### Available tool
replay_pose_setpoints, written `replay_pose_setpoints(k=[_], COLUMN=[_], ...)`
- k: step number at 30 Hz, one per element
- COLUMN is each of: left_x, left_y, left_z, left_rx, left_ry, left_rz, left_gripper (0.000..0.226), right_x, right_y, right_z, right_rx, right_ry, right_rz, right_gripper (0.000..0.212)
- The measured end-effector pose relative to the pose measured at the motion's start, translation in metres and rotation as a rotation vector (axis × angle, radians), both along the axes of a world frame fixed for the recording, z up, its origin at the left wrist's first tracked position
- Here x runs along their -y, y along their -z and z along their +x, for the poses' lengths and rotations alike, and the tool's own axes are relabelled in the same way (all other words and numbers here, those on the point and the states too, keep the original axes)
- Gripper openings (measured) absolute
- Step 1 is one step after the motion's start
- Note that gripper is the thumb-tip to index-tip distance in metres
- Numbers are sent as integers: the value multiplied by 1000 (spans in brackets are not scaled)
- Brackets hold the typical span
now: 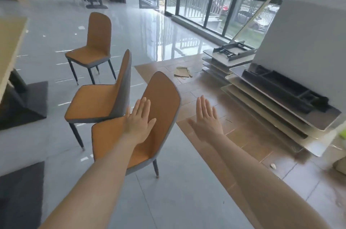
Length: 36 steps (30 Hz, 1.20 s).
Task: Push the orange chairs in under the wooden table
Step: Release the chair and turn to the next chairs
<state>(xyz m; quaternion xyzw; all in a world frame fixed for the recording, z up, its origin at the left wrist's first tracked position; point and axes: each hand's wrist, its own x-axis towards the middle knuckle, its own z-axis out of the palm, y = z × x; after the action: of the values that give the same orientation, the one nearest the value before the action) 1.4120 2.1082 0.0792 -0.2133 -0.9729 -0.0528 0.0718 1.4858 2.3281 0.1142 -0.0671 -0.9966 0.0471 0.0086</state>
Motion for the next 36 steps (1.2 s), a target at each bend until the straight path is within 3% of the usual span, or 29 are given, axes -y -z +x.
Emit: replay_pose_setpoints(k=[9, 18, 28, 36], left_x=[-40, -43, -35, -107], left_y=[25, 43, 47, 60], left_z=[-138, -279, -298, -298], left_rx=[26, 3, 94, 102], left_ry=[-252, -593, -1032, -1544], left_rz=[-5, 15, 57, 7], left_gripper=[65, 66, 66, 64], right_x=[-53, -31, 35, 48], right_y=[18, 19, 27, 46], right_z=[-192, -405, -529, -581], right_rx=[22, 21, 53, 128], right_ry=[-272, -675, -1125, -1627], right_rz=[-54, 34, 12, 21], right_gripper=[73, 69, 74, 75])
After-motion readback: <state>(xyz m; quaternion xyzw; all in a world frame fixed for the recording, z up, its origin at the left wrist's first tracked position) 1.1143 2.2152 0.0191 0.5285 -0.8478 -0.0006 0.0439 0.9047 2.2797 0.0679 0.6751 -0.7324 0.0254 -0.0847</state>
